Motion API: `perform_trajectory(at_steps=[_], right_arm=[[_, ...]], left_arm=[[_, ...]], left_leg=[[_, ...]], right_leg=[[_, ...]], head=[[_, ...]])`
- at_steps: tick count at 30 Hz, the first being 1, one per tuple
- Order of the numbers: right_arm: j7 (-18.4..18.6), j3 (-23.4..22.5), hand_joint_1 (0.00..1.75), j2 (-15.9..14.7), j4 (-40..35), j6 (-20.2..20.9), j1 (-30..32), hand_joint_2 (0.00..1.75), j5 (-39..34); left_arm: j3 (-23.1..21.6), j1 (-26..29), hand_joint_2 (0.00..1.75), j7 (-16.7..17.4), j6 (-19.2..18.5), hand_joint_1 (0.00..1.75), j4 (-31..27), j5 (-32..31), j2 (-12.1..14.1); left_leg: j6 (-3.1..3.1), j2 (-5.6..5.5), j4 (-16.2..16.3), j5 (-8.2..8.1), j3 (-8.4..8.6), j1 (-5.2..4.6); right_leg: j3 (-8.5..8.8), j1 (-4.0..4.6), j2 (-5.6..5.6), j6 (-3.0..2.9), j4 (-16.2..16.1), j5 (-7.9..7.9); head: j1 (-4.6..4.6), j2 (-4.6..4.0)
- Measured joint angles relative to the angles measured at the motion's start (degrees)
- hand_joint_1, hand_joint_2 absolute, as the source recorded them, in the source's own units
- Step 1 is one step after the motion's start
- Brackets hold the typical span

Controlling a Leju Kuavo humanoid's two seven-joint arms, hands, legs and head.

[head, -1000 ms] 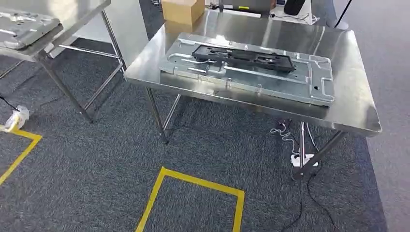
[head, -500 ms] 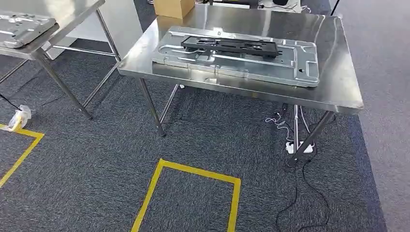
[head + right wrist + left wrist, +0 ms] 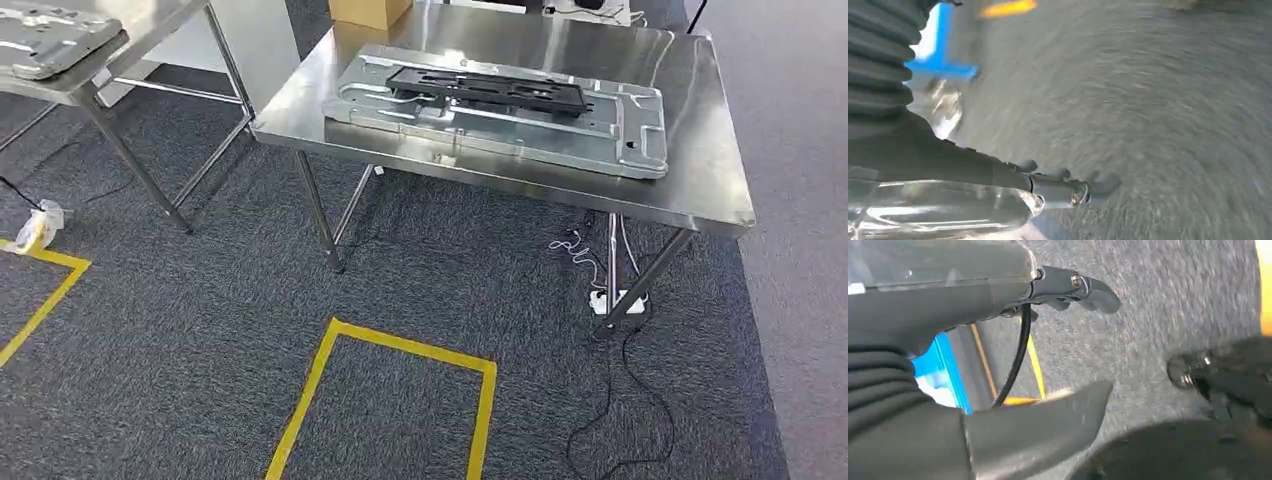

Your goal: Take the parts from the cabinet and place them on the table.

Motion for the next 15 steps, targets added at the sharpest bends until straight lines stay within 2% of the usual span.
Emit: perform_trajectory(at_steps=[1,2,3,5,9,15], right_arm=[[-0.48,-0.11,0.0,-0.04,0.55,0.61,-0.01,0.0,0.05],[-0.61,-0.2,0.0,-0.09,1.04,0.81,-0.07,0.0,-3.11],[-0.5,-0.37,0.0,-0.13,1.59,0.63,-0.19,0.0,-9.04],[-0.59,-0.63,0.0,-0.42,2.51,1.49,-0.4,0.0,-14.46],[-0.28,-1.46,0.0,-1.01,4.85,2.27,-0.97,0.0,-7.33],[-0.2,-2.23,0.0,-1.9,8.79,2.75,-1.77,0.0,-3.7]], left_arm=[[-0.02,0.12,0.0,-0.39,-0.33,0.0,0.0,0.64,-0.09],[-0.07,0.17,0.0,-0.3,-0.41,0.0,0.0,0.04,-0.09],[-0.11,0.1,0.0,0.11,-0.3,0.0,0.0,-2.51,-0.09],[-0.28,0.06,0.0,-0.04,-0.74,0.0,0.0,-0.98,-0.09],[-0.35,0.04,0.0,-0.04,-1.36,0.0,0.0,1.99,-0.13],[-0.44,-0.04,0.0,-0.06,-1.7,0.0,0.0,3.74,-0.22]], left_leg=[[0.28,0.0,0.07,-0.14,-0.13,-0.24],[0.33,0.02,0.12,-0.17,-0.15,-0.25],[0.43,0.03,0.22,-0.21,-0.21,-0.27],[0.46,0.04,0.4,-0.22,-0.31,-0.31],[0.58,0.04,0.61,-0.22,-0.44,-0.35],[0.66,0.04,0.65,-0.27,-0.55,-0.39]], right_leg=[[-0.05,-0.17,0.01,0.23,-0.03,0.33],[0.02,-0.21,0.04,0.53,-0.04,0.04],[0.01,-0.24,0.07,0.56,0.0,0.14],[-0.02,-0.27,0.12,0.66,-0.01,0.21],[-0.02,-0.31,0.14,0.82,-0.01,0.31],[-0.12,-0.34,0.15,0.89,-0.03,0.34]], head=[[0.0,0.0],[-0.02,0.0],[0.0,0.0],[0.0,0.0],[-0.02,0.0],[-0.02,0.0]])
